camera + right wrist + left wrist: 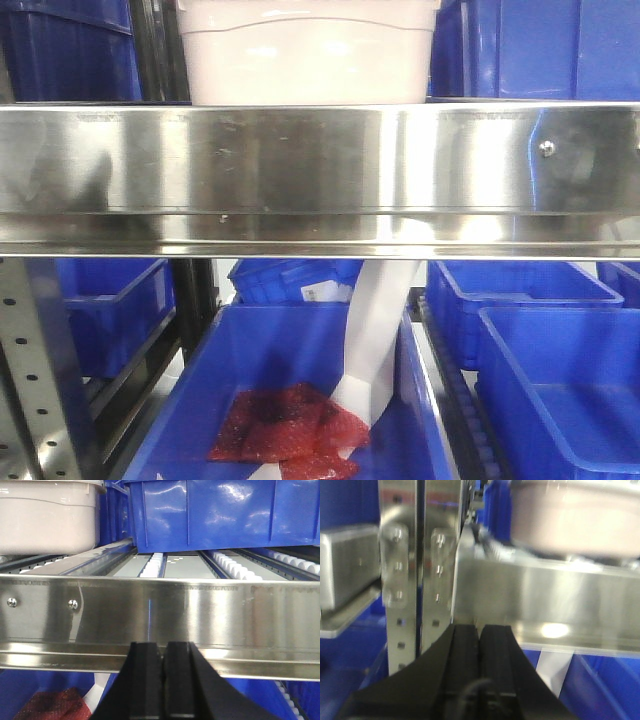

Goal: Grab white bin and place on right shelf

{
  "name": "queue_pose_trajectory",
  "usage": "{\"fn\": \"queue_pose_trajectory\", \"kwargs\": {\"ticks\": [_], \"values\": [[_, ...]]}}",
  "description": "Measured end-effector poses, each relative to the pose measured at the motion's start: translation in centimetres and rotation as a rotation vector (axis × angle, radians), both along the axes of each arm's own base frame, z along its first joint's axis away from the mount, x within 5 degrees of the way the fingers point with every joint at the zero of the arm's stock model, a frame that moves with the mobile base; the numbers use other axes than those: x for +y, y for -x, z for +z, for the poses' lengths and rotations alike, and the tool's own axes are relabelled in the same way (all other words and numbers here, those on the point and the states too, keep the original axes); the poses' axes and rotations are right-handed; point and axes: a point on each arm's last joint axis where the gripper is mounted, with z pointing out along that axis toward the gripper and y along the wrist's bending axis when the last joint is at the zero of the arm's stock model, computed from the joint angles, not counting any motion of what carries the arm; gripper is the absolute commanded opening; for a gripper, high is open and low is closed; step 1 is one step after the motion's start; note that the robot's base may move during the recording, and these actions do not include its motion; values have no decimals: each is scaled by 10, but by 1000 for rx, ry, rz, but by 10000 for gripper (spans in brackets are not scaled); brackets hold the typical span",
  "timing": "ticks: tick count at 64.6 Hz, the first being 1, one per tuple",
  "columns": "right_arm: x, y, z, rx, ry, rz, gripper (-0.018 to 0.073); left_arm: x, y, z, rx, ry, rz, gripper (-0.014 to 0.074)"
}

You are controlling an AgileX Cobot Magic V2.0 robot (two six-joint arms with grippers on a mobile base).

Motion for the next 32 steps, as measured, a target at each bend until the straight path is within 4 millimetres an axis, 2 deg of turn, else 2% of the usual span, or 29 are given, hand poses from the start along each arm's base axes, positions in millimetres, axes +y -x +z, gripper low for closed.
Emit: {"fn": "queue_pose_trajectory", "kwargs": {"ticks": [32], "values": [[0, 0, 0, 0, 0, 0, 42, 0, 0, 1, -40, -43, 5, -118]]}}
